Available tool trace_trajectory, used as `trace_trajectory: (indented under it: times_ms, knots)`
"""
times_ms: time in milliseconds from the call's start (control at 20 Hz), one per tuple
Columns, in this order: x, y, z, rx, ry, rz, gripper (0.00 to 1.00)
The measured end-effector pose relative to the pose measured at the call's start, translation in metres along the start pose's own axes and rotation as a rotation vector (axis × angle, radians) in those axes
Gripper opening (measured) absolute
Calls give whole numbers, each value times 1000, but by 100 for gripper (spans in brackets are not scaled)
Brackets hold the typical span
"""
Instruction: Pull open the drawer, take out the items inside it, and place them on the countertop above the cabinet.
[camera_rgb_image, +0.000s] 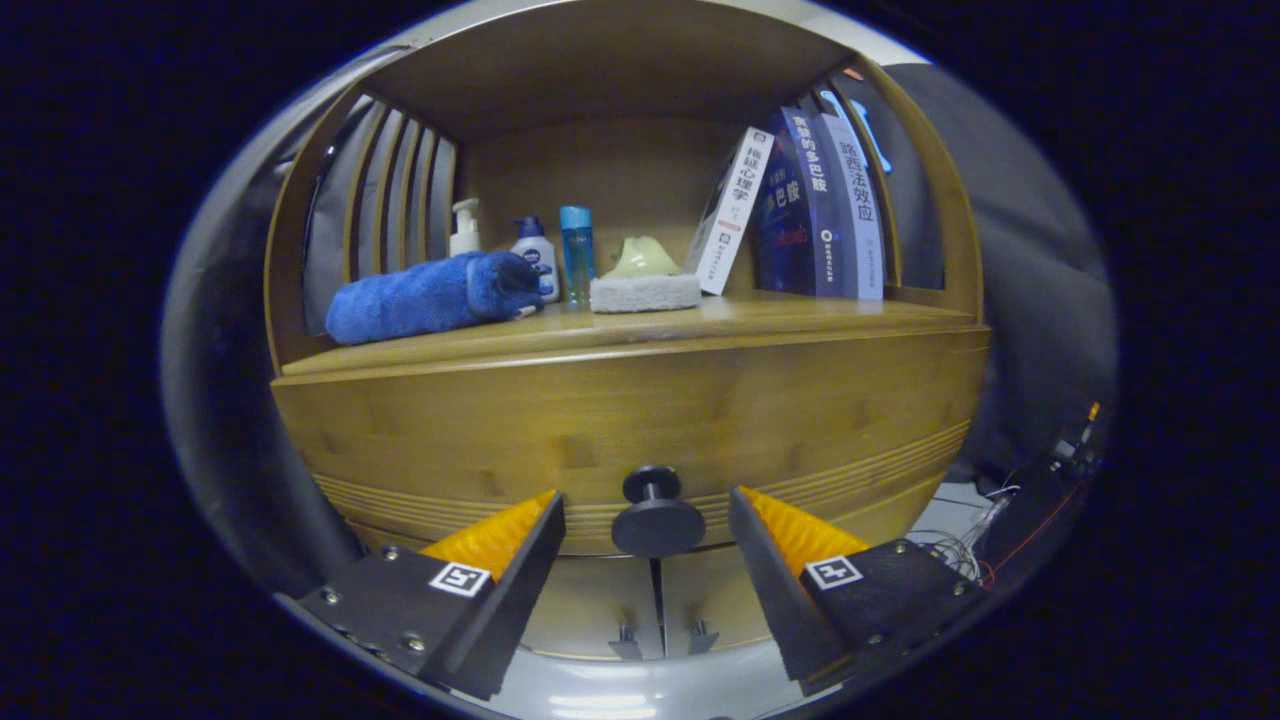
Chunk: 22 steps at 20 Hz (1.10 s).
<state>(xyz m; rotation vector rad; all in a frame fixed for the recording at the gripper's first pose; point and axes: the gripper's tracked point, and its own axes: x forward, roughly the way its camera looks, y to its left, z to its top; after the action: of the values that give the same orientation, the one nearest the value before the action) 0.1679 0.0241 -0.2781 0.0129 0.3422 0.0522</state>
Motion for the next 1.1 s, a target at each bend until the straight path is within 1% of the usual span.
trace_trajectory:
  times_ms: [150,500,850,950,1100]
  knots:
    - [-18,-6,4,1,0,-16,99]
    - [-78,-17,32,15,-62,-38,99]
    - [-128,-13,43,29,-85,-38,99]
    - [-145,-13,54,32,-99,-48,99]
    - [-169,-7,70,28,-113,-40,98]
